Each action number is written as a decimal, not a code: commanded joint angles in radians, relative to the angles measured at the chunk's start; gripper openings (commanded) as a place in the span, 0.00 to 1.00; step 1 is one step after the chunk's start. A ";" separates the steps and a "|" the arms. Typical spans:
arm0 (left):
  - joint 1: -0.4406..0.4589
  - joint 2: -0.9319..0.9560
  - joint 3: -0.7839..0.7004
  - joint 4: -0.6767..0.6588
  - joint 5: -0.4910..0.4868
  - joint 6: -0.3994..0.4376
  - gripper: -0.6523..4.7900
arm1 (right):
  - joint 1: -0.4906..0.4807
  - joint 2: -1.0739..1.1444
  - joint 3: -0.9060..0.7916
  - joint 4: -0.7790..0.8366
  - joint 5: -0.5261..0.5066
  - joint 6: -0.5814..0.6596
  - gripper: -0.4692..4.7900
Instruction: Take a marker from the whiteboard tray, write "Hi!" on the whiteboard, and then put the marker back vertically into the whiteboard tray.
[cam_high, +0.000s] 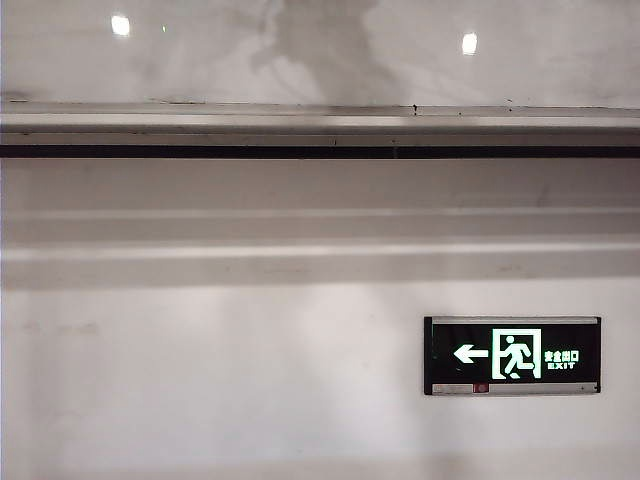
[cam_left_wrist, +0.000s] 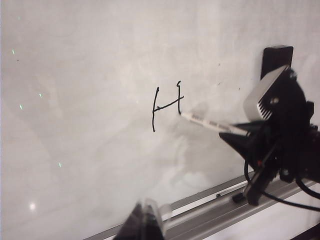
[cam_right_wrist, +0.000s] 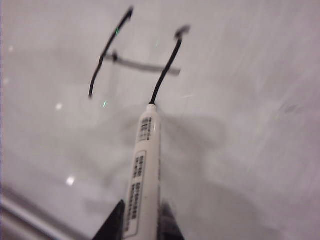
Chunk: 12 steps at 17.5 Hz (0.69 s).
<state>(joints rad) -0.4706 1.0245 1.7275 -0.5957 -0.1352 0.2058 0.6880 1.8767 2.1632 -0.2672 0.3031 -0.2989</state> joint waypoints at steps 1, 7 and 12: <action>-0.001 -0.003 0.003 0.009 0.001 -0.004 0.11 | -0.002 -0.006 0.005 -0.043 0.017 0.012 0.09; -0.001 -0.003 0.003 0.009 0.001 -0.004 0.11 | 0.008 -0.083 0.006 -0.026 0.026 0.010 0.09; -0.001 -0.003 0.003 0.013 0.003 -0.004 0.11 | -0.018 -0.085 0.006 -0.020 0.011 0.002 0.09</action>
<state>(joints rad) -0.4706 1.0245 1.7275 -0.5953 -0.1352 0.2058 0.6701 1.7889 2.1681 -0.2863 0.3313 -0.2970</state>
